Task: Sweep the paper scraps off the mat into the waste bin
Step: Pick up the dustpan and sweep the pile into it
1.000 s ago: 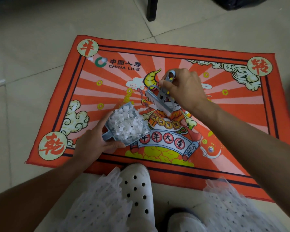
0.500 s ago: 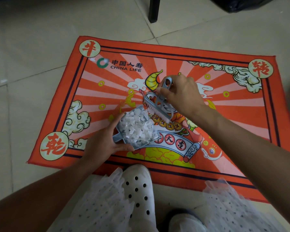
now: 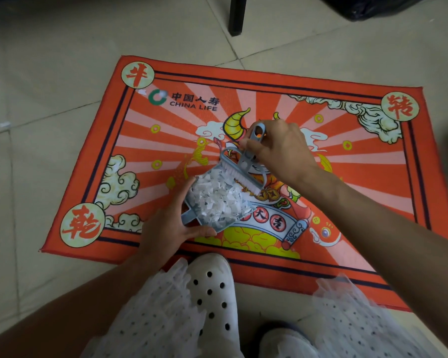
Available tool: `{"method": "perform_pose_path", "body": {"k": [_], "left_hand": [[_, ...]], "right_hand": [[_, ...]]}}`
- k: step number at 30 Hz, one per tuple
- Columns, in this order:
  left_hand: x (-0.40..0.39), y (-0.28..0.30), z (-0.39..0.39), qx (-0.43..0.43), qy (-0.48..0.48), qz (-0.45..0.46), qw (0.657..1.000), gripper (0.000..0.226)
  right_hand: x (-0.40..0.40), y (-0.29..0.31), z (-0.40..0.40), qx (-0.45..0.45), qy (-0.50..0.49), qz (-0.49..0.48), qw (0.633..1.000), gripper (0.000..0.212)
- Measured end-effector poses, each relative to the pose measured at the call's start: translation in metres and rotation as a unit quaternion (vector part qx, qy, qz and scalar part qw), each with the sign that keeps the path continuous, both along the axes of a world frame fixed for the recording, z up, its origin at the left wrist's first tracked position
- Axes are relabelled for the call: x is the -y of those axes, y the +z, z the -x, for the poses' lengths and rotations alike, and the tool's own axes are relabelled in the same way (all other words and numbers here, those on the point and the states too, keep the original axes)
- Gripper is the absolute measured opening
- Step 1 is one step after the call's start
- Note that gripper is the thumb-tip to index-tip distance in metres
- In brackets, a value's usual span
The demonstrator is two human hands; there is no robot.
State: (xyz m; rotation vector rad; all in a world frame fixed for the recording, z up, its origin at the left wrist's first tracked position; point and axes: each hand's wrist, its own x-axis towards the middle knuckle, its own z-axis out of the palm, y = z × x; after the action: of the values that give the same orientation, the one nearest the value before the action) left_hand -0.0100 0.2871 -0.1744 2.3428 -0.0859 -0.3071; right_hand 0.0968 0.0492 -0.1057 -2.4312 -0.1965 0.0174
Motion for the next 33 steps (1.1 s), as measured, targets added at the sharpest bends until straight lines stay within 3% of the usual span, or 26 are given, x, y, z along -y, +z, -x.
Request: {"method": "perform_pose_path", "body": {"k": [7,19,33], "left_hand": [[-0.002,-0.009,0.001,0.011,0.003,-0.016,1.0,0.12],[0.01,-0.003,-0.011,0.004,0.017,0.063,0.998,0.114],[0.036,0.009,-0.026,0.039,0.01,0.045,0.998,0.11]], "right_hand": [[-0.001,-0.001,0.001,0.006,0.001,0.013,1.0,0.025],[0.009,0.011,-0.01,0.023,-0.021,-0.014,0.999,0.02],[0.028,0.026,-0.014,0.036,-0.044,-0.023,0.998,0.02]]}}
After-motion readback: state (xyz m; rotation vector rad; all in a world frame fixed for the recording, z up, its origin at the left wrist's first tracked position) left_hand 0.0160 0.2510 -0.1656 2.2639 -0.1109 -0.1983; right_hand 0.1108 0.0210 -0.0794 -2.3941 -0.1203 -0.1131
